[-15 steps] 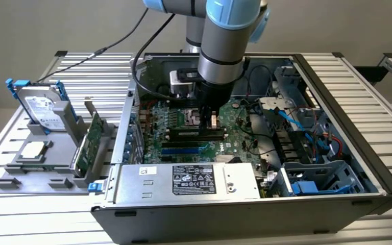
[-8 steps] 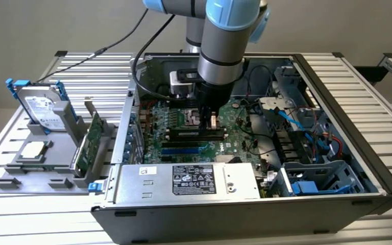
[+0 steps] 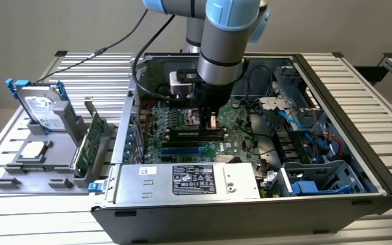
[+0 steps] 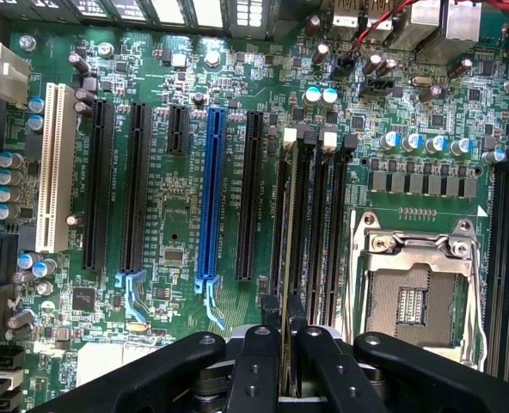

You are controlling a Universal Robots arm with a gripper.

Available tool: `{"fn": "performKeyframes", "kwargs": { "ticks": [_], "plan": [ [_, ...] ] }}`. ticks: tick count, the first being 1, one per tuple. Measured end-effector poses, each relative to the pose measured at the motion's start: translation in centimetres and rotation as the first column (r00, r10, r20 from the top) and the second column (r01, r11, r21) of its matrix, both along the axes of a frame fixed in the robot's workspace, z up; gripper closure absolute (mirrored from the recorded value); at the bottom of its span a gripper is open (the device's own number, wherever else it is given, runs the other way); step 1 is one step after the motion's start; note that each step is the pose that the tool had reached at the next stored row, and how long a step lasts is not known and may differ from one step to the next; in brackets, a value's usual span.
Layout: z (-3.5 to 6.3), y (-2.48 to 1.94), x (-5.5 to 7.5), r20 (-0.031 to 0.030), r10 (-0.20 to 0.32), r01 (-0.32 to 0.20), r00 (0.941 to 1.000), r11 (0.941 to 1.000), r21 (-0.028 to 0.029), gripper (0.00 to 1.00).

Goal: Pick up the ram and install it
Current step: 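Insert the ram into the slot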

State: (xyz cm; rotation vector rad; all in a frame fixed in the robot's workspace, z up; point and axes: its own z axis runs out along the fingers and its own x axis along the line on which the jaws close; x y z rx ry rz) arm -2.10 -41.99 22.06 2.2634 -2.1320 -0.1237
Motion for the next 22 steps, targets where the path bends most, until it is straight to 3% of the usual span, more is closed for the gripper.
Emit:
{"fn": "performKeyframes", "kwargs": {
  "ticks": [15,22],
  "plan": [
    [-0.06,0.21,0.03,-0.0005,0.001,-0.001,1.0,1.0,0.0002,0.85],
    [-0.05,0.21,0.1,-0.0053,0.01,-0.01,0.9999,0.9999,-0.0021,0.85]
  ]
}}
